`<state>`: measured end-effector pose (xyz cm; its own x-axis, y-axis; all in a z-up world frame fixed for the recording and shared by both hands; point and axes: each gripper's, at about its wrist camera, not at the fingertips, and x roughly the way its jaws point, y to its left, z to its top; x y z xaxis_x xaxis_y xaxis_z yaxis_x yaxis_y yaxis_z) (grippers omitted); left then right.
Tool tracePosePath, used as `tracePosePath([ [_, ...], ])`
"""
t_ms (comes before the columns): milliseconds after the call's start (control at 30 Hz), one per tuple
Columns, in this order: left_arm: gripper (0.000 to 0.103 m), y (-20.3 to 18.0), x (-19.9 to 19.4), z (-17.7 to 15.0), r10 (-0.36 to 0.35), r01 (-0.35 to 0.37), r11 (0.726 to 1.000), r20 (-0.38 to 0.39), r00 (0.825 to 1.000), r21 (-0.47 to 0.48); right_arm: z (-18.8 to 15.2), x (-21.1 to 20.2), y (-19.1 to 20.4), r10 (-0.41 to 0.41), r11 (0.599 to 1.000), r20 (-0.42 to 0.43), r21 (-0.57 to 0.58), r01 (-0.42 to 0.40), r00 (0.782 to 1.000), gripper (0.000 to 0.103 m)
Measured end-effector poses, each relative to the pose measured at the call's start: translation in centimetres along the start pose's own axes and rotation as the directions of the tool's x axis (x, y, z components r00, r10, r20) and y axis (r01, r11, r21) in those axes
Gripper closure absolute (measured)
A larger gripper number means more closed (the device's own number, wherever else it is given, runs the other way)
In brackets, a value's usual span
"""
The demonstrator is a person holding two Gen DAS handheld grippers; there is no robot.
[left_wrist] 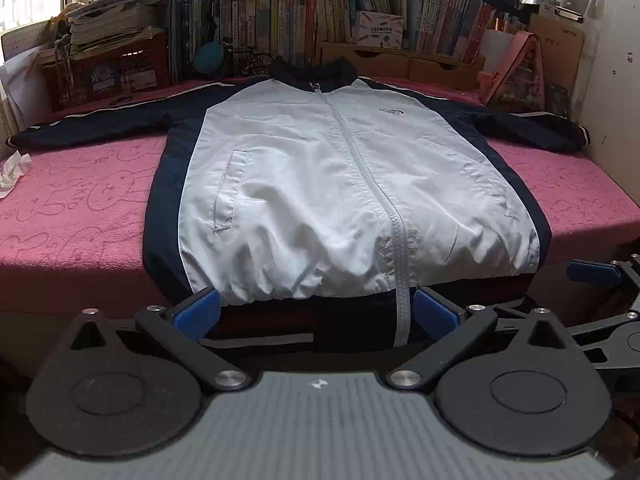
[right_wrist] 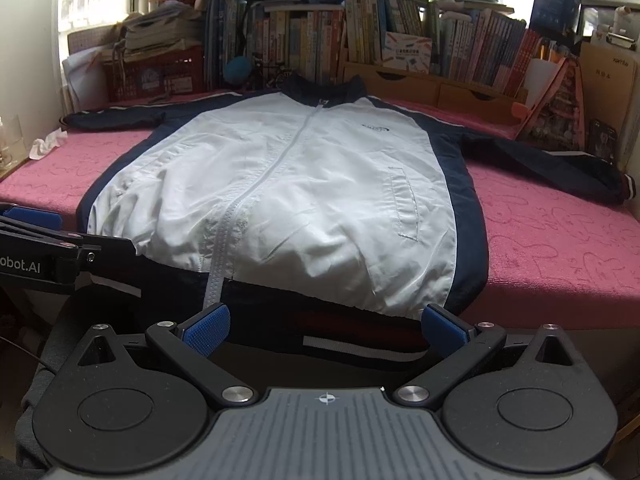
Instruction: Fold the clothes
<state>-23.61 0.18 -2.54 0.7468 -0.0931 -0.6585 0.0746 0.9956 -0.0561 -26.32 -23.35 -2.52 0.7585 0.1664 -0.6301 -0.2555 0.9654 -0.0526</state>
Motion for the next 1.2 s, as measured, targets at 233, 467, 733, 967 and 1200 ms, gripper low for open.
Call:
tracePosePath([
  [233,0.0,-0.5,-2.1,-0.8,0.011,-0.011,1.0,0.04,0.999,-0.011,-1.3,-2.3,0.5,-0.016,1.0,0.034,-0.003,0.016,0.999,0.0],
  [467,0.0,-0.7,-2.2,-0.8,0.021,-0.021,1.0,0.04,0.999,0.0,-1.4,-3.0,0.8,-0.034,0.999,0.064,-0.024,0.035,0.997,0.0],
  [733,0.0,-0.4,-0.6,-0.4,0.039,-0.039,0.999,-0.003,0.999,-0.005,-1.3,-1.7,0.4,-0.033,0.999,0.03,-0.017,0.034,0.999,0.0],
  [967,0.0,0.6,1.9,1.8,0.05,-0.05,0.999,-0.015,0.999,-0.016,0.2,0.5,-1.4,-0.047,0.997,0.035,0.057,0.045,0.998,0.0],
  [1200,0.0,2.7,6.5,7.5,0.093,-0.093,0.995,0.033,0.995,-0.027,4.2,5.8,-12.4,-0.233,0.895,0.134,0.417,0.158,0.963,0.0],
])
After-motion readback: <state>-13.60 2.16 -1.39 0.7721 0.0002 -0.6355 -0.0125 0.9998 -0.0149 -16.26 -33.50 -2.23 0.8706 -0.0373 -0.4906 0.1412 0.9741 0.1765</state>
